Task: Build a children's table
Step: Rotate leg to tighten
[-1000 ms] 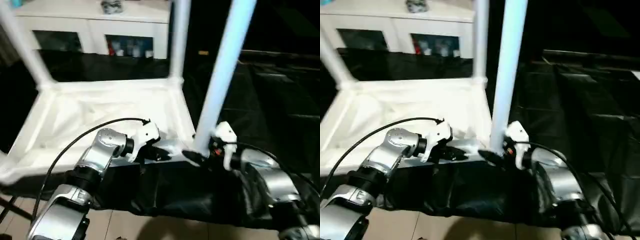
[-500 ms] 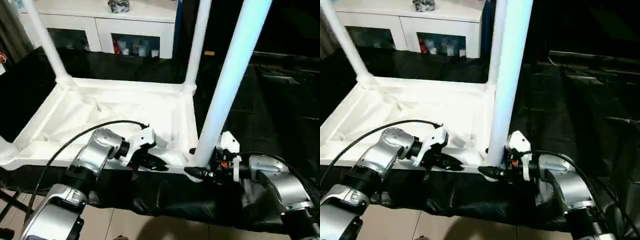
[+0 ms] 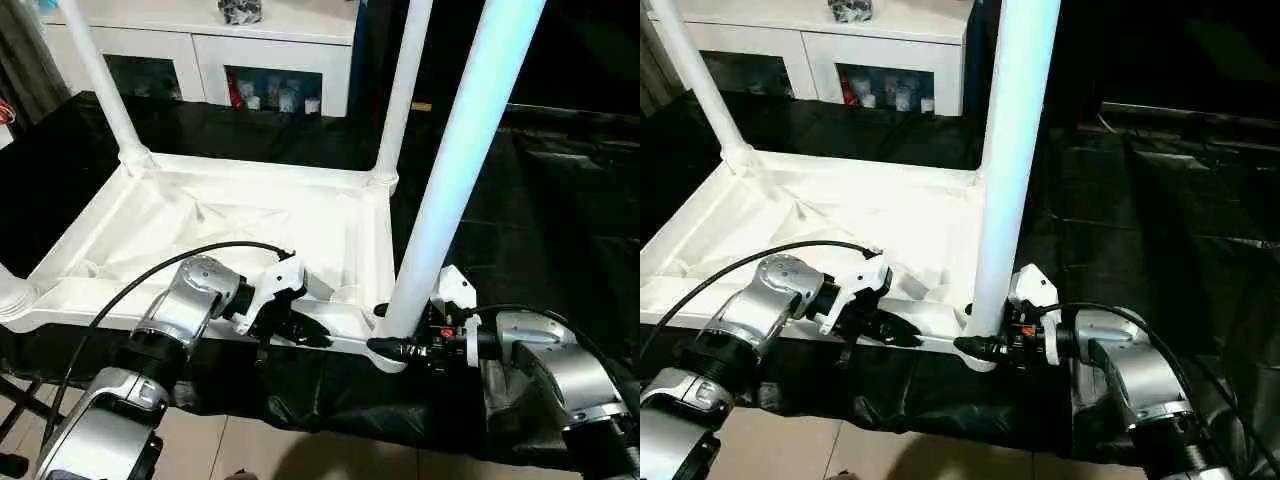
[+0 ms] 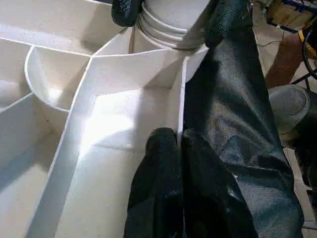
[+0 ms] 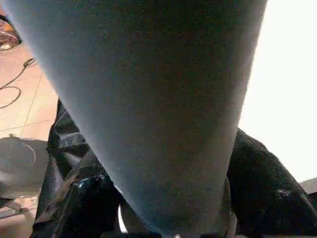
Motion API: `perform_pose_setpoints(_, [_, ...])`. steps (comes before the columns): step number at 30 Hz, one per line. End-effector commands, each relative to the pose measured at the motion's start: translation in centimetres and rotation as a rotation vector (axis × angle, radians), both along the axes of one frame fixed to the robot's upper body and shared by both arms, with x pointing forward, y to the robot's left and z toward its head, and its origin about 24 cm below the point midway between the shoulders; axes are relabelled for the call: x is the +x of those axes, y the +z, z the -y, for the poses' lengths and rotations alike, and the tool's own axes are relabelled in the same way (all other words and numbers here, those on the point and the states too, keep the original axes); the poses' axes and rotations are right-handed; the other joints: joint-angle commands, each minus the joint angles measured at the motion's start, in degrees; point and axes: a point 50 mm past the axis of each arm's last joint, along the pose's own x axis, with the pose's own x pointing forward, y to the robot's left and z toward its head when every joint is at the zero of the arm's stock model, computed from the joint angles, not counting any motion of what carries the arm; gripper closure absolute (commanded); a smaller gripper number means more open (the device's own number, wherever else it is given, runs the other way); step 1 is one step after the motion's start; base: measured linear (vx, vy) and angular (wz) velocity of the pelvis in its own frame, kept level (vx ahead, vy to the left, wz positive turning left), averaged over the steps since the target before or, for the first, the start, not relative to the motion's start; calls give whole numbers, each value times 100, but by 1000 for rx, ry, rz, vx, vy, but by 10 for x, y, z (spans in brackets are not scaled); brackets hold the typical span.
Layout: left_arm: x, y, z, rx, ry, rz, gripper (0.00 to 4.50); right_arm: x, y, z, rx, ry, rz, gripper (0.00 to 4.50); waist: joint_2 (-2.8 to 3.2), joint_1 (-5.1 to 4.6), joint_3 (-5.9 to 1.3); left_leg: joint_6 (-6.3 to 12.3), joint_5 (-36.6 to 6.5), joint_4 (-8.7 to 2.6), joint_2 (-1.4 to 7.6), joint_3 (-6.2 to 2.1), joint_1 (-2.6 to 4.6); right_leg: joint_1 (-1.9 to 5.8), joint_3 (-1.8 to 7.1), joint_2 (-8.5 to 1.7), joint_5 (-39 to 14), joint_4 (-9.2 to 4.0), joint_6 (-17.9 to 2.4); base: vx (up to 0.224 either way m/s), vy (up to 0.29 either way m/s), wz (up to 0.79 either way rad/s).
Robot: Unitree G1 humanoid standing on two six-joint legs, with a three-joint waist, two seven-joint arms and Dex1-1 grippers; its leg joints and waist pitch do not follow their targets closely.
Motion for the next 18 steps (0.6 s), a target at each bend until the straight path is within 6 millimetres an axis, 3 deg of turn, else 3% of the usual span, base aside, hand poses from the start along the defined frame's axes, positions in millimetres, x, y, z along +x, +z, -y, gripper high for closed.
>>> perform_pose_setpoints(1, [7, 8, 21, -92, 65, 78, 450, -10, -13, -27, 41, 48, -54, 193, -89, -20, -288, 403, -831, -372, 214, -53, -1, 263, 325, -458, -1576, -441, -960, 0, 0, 0])
perform_pose_setpoints(4, [13, 7, 27, -86, 143, 121, 450, -2, -15, -30, 45, -51, -29, 193, -92, -59, -263, 276, -1089, -398, 211, -65, 26, 241, 321, -466, -2024, -505, -850, 0, 0, 0])
perform_pose_setpoints(6, [24, 8, 41, -104, 293, 173, 450, 16, -27, -33, 20, -317, -36, 194, -101, -125, -238, 132, -1347, -420, 194, -80, 54, 213, 303, -465, -2414, -553, -797, 0, 0, 0])
perform_pose_setpoints(9, [25, 8, 45, -105, 313, 186, 450, 19, -29, -35, 12, -358, -42, 194, -119, -158, -241, 78, -1471, -430, 185, -111, 57, 238, 292, -474, -2782, -590, -608, 0, 0, 0])
perform_pose_setpoints(11, [28, 10, 58, -120, 369, 205, 450, 25, -33, -46, -8, -449, -34, 194, -105, -175, -240, 149, -1456, -424, 180, -98, 63, 219, 318, -472, -2662, -592, -626, 0, 0, 0])
perform_pose_setpoints(13, [30, 11, 66, -122, 406, 229, 450, 31, -35, -55, -35, -514, -2, 194, -111, -199, -253, 92, -1403, -425, 173, -101, 57, 213, 312, -470, -2657, -583, -610, 0, 0, 0])
perform_pose_setpoints(15, [30, 11, 75, -121, 427, 247, 450, 39, -35, -63, -56, -611, 1, 194, -60, -240, -260, 106, -1278, -430, 174, -98, 49, 230, 324, -445, -2261, -545, -729, 0, 0, 0])
perform_pose_setpoints(18, [30, 11, 83, -125, 452, 254, 450, 47, -34, -69, -76, -692, 22, 194, -67, -273, -282, 126, -1253, -417, 163, -88, 45, 239, 326, -446, -2134, -528, -794, 0, 0, 0])
